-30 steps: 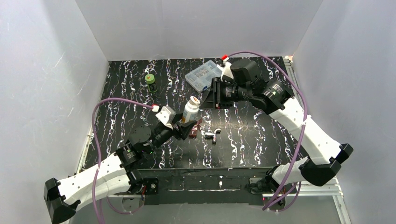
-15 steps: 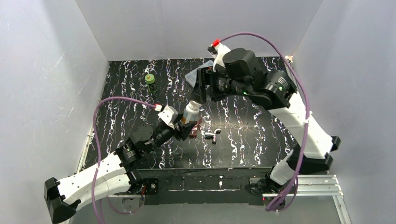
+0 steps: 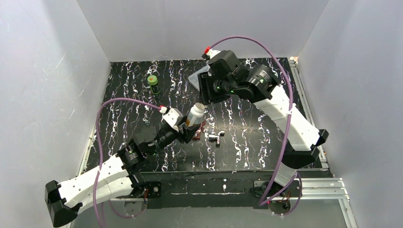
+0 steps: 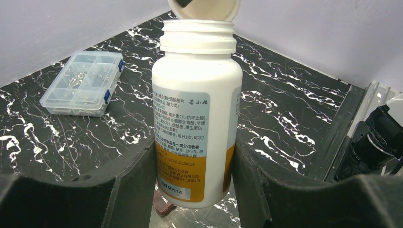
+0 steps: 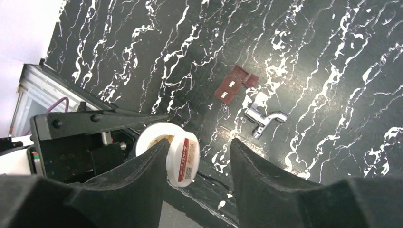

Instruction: Sort the pills into containers

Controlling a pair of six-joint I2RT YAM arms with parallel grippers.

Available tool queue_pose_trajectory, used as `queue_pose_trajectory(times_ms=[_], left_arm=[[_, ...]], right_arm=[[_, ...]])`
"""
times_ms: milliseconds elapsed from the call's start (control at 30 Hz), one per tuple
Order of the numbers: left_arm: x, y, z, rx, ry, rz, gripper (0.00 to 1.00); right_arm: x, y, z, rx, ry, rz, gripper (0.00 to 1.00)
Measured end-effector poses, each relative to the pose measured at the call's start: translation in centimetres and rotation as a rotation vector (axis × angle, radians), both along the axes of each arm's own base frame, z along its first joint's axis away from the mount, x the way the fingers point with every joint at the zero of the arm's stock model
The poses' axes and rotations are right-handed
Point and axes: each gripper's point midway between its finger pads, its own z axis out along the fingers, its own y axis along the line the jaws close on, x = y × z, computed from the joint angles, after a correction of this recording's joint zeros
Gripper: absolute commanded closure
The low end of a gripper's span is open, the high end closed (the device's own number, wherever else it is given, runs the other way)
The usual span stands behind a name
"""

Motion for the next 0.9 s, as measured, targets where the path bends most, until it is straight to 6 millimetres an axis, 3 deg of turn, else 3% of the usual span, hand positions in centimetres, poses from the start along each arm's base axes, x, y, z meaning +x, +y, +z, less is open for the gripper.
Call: queue_pose_trajectory(times_ms=[200, 300, 500, 900], left_arm=[[0.0, 0.0, 0.2, -0.005, -0.004, 0.002, 1.00], [0.0, 0.1, 0.6, -0.018, -0.012, 0.005, 1.00], [0.1, 0.2, 1.6, -0.052, -0.033, 0.009, 1.00], [0.3, 0.7, 2.7, -0.094, -0.049, 0.040, 1.00]], right_arm=[[0.0, -2.6, 0.2, 0.054, 0.030, -0.057, 0.57], [-0.3, -3.0, 0.5, 0.123, 0.057, -0.057, 0.67], [-1.4, -1.8, 0.9, 0.288, 0.148, -0.001, 0.87], [-1.8, 0.1, 2.2, 0.510, 0.253, 0.059, 0.93]])
